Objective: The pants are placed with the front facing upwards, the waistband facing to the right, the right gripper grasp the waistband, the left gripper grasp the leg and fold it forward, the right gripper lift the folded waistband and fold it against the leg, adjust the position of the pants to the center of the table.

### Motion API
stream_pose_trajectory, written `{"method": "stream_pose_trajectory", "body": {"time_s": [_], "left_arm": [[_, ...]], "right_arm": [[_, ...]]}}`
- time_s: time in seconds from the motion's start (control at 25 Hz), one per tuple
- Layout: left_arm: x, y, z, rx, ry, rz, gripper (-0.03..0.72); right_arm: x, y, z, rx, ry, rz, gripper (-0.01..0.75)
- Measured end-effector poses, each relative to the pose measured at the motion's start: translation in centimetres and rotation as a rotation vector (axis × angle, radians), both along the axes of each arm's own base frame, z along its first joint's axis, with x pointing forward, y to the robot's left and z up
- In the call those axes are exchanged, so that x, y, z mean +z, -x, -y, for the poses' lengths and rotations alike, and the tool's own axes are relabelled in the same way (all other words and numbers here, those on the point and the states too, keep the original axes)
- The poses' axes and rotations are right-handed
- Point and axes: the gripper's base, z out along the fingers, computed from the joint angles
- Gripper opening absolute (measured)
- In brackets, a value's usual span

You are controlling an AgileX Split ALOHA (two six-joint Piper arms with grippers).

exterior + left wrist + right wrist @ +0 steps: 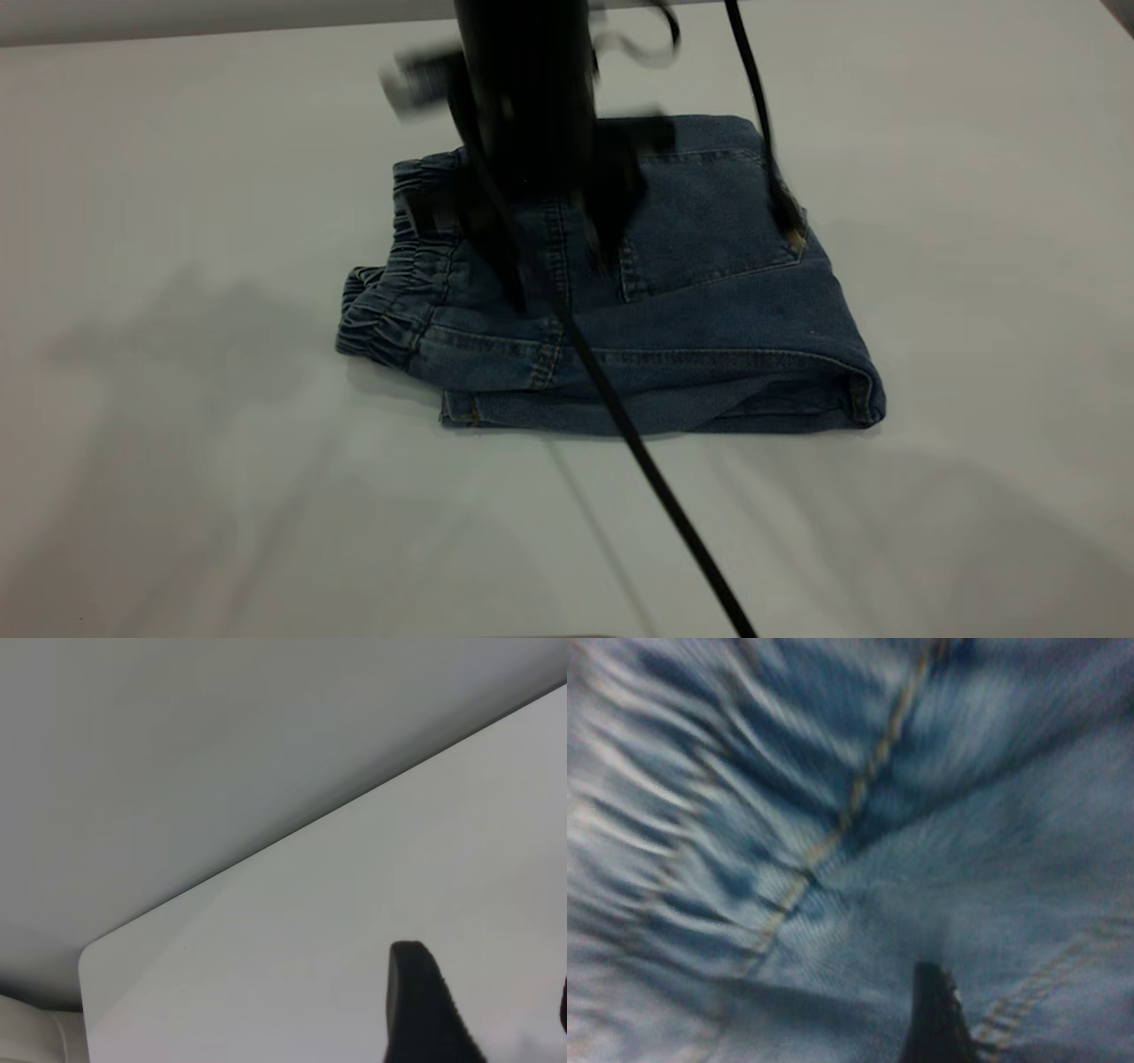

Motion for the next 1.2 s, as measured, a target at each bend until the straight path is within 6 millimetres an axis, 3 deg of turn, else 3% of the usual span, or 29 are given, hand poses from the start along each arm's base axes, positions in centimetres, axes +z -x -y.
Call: {"method": "stream_pose_trajectory", "body": {"time_s": [0.2,0.36,0.6,0.72,0.84,0.96,1.04,1.2], "left_arm": [[1.0,1.3,-0.7,0.003,0.016,0.030,0.333],[2.3,4.0,-2.2,0.022,0.045,0.035,0.333],[3.8,8.8,-3.6,-0.027,0.185,0.019,0.326],[4.0,11.1,-4.2,-0.070,0.252,0.025,0.305],[2.8,13.5,-5.1,-0.092,0.281,0.012,0.279],[-0.4,14.9,-5.8,-0.087,0.258,-0.050,0.268],[-3.4,15.5,-6.2,-0.078,0.227,-0.113,0.266],[-11.0,16.7,-6.5,-0.061,0.180,-0.297,0.265]], "right_arm": [[9.3,-0.2,-0.1,0.071,-0.137,0.158,0.432],[18.8,1.6,1.7,0.110,-0.260,0.301,0.424],[33.3,7.6,7.6,0.180,-0.464,0.563,0.421],[37.4,11.1,11.3,0.208,-0.497,0.665,0.421],[38.5,14.2,14.7,0.213,-0.487,0.702,0.421],[37.6,16.9,17.5,0.225,-0.457,0.690,0.421],[36.2,18.5,19.3,0.227,-0.424,0.672,0.421],[30.9,20.4,21.5,0.221,-0.307,0.569,0.421]]}}
